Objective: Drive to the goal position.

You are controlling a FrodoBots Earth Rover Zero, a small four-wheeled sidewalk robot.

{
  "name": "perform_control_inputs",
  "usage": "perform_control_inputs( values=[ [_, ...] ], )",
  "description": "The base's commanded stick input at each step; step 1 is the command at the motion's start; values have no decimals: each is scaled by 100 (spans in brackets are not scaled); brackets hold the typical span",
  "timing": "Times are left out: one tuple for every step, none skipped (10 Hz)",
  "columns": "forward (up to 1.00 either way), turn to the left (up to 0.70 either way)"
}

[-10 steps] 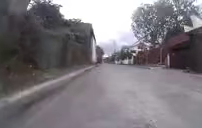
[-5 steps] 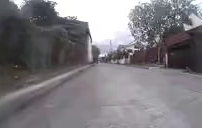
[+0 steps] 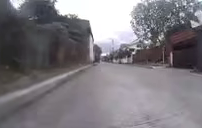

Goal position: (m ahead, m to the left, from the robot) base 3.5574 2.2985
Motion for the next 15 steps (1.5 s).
perform_control_inputs(
  values=[
    [100, 0],
    [100, 0],
    [100, 0],
    [100, 0],
    [100, 0],
    [100, 0],
    [100, 0],
    [100, 0],
    [100, 0],
    [100, 0],
    [100, 0],
    [100, 0],
    [100, 0],
    [100, 0],
    [100, 0]
  ],
)
